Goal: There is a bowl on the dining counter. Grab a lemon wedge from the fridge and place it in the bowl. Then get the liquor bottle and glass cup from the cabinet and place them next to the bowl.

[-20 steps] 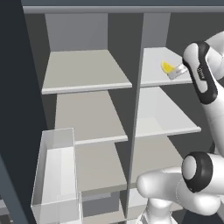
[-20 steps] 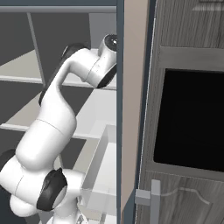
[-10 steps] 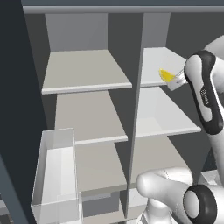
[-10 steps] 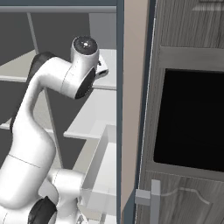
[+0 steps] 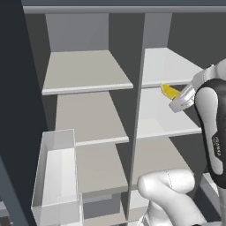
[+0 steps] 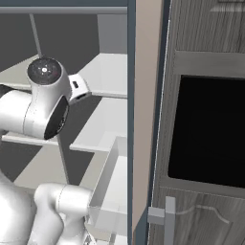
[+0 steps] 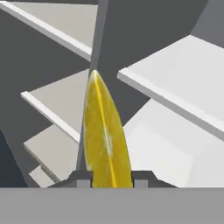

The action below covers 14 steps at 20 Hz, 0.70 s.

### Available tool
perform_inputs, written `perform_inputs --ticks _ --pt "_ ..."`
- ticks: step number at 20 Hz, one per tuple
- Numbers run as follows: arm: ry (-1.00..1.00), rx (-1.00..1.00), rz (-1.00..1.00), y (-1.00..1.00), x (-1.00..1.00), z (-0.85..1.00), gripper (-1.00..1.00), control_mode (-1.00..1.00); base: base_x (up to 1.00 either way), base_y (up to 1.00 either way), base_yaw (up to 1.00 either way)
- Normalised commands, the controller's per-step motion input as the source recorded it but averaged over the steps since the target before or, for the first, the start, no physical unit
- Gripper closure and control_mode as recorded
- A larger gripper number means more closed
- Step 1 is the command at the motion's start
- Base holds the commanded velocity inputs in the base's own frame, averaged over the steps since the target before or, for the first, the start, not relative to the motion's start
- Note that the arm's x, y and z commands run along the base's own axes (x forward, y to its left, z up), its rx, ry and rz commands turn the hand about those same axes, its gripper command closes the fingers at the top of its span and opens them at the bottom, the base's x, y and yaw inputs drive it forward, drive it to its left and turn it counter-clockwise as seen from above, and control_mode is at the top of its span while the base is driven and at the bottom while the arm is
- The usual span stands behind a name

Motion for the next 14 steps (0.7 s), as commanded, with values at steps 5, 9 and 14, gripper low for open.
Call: perform_inputs --ticks 5,9,14 --pt "-0.01 -0.03 0.0 0.25 -0.72 -0.04 1.0 -1.0 0.0 0.0 0.0" --pt "0.03 -0.02 0.02 0.06 -0.12 -0.16 1.0 -1.0 0.0 0.0 0.0" --pt "-0.02 -0.01 0.01 0.05 -0.39 -0.09 1.0 -1.0 0.0 0.0 0.0"
